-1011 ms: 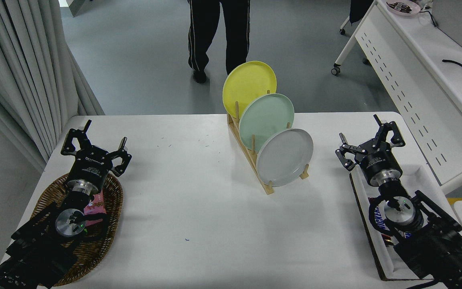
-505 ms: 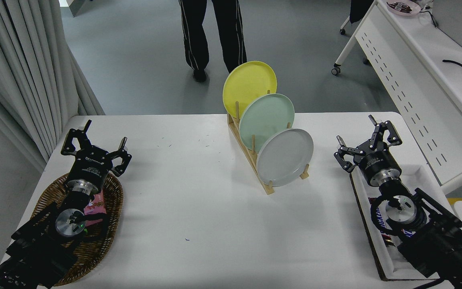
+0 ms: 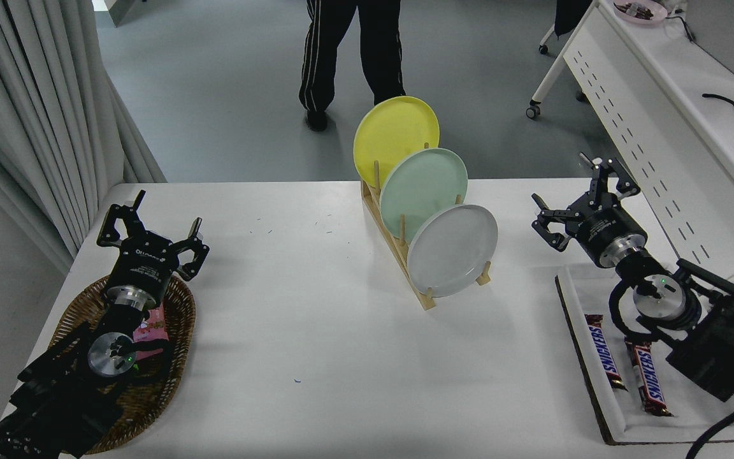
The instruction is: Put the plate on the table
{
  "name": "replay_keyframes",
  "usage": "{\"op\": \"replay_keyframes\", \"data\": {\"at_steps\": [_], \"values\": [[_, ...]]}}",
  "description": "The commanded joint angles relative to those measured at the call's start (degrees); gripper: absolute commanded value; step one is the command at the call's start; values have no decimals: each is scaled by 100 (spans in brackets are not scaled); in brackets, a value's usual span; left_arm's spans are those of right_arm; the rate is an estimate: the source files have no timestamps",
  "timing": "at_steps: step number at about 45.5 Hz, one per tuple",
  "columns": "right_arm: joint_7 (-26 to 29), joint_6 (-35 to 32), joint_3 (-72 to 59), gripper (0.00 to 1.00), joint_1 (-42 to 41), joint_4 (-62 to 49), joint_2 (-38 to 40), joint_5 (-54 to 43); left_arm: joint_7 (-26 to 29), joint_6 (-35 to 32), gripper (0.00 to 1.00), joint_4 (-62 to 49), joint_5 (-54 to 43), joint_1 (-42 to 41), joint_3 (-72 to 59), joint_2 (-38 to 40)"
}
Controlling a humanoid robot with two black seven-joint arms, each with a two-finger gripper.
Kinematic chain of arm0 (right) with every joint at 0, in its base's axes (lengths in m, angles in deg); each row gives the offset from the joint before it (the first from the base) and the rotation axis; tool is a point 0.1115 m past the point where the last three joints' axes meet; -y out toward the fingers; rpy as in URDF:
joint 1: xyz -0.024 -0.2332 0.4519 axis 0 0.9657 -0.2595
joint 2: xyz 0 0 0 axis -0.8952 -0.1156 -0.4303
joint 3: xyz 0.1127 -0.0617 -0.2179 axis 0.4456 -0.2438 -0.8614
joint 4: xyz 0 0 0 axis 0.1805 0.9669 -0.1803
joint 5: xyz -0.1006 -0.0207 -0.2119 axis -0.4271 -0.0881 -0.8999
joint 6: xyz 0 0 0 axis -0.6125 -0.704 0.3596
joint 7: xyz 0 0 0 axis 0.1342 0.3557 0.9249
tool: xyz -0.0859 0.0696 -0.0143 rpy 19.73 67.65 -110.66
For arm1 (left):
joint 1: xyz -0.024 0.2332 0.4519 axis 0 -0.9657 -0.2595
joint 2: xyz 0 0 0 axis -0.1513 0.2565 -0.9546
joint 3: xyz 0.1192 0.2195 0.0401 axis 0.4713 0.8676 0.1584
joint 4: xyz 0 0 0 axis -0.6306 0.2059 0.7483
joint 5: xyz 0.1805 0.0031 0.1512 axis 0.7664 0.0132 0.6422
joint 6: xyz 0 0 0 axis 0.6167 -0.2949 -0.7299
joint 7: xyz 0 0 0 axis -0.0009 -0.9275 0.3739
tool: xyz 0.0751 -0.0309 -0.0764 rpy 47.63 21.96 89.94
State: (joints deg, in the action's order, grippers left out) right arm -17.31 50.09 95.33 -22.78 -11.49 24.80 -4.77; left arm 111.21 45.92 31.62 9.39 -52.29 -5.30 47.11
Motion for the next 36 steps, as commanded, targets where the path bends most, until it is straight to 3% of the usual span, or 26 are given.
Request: {"op": "replay_keyframes", "data": {"at_steps": [1, 14, 22, 26, 32, 36], "values": [[0, 45, -1423, 100, -674, 434, 413, 327, 1, 0, 100, 0, 0, 0, 0, 0], [26, 589, -2242, 100, -1360, 1261, 836, 529, 1, 0, 100, 0, 0, 0, 0, 0], [148, 1292, -2848, 100, -1940, 1305, 792, 538, 1, 0, 100, 0, 0, 0, 0, 0], [648, 1643, -2875, 100, -2089, 1340, 713, 529, 1, 0, 100, 0, 0, 0, 0, 0], [1905, 2013, -2849, 100, -2257, 1358, 520, 389, 1, 0, 100, 0, 0, 0, 0, 0], [2293, 2040, -2630, 100, -2274, 1340, 336, 248, 1, 0, 100, 0, 0, 0, 0, 0]]}}
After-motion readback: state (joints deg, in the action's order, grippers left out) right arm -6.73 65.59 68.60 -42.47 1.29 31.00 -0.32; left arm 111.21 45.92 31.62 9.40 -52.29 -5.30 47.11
